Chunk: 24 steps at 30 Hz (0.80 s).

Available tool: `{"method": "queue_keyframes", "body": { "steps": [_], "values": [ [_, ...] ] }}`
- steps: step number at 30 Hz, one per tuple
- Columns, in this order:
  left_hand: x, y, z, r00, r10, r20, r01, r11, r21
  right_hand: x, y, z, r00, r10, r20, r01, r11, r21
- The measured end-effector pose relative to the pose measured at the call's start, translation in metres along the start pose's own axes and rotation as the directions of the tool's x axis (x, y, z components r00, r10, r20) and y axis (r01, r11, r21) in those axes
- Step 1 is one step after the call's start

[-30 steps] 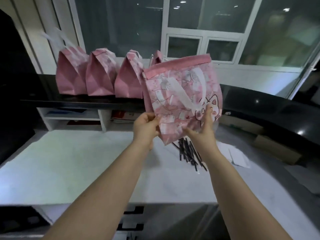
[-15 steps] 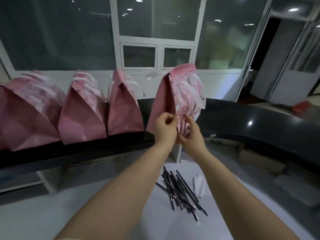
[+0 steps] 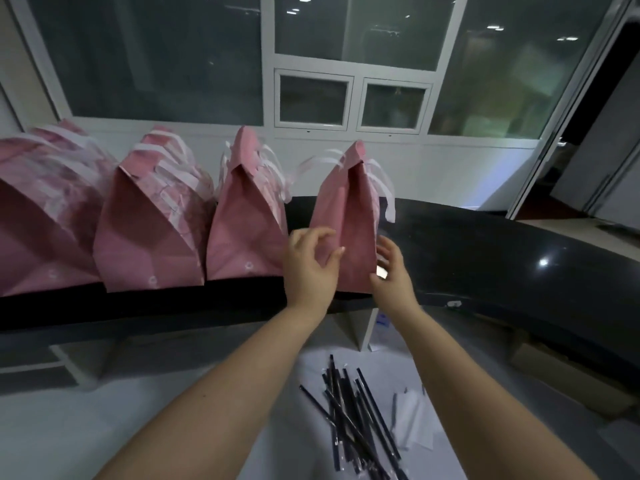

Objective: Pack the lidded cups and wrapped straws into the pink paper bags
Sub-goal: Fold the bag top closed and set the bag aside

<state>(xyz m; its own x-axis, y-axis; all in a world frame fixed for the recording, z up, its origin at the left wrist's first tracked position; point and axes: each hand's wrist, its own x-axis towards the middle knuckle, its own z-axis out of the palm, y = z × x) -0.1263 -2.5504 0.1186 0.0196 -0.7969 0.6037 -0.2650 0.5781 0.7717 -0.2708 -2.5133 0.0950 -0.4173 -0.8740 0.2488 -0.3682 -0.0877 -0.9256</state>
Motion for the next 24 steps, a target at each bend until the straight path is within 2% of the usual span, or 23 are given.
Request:
{"method": "queue_keyframes", "body": {
  "steps": [2, 5, 8, 12, 15, 17, 21, 24],
  "values": [
    [0.015, -0.008, -0.006, 0.998, 0.049, -0.05, -0.045, 0.996, 0.072, 0.012, -0.009, -0.005, 0.994, -0.082, -0.069, 0.077, 0.995, -0.061],
    [0.041, -0.006, 0.004, 0.995, 0.008, 0.101, -0.016, 0.996, 0.086, 0.034, -0.032, -0.004, 0.974, -0.159, -0.162, 0.155, 0.987, -0.037],
    [0.061, 0.0, 0.018, 0.987, 0.01, 0.159, -0.035, 0.987, 0.154, 0.052, -0.05, 0.003, 0.968, -0.155, -0.196, 0.157, 0.988, -0.007],
    [0.078, 0.002, 0.016, 0.993, 0.001, 0.121, -0.017, 0.992, 0.125, 0.065, -0.056, 0.0, 0.96, -0.201, -0.197, 0.179, 0.976, -0.128],
    [0.088, -0.003, 0.007, 0.989, -0.014, 0.145, -0.006, 0.991, 0.134, 0.071, -0.053, -0.007, 0.957, -0.244, -0.159, 0.207, 0.954, -0.219],
    [0.092, 0.002, 0.004, 0.987, 0.012, 0.16, -0.033, 0.991, 0.133, 0.073, -0.058, -0.009, 0.958, -0.232, -0.171, 0.195, 0.959, -0.205],
    [0.097, 0.018, 0.01, 0.991, 0.072, 0.116, -0.073, 0.997, 0.008, 0.075, -0.075, -0.001, 0.935, -0.3, -0.19, 0.267, 0.947, -0.179],
    [0.102, 0.021, 0.008, 0.987, 0.111, 0.117, -0.126, 0.984, 0.129, 0.075, -0.078, 0.001, 0.933, -0.278, -0.228, 0.24, 0.953, -0.183]
  ]
}}
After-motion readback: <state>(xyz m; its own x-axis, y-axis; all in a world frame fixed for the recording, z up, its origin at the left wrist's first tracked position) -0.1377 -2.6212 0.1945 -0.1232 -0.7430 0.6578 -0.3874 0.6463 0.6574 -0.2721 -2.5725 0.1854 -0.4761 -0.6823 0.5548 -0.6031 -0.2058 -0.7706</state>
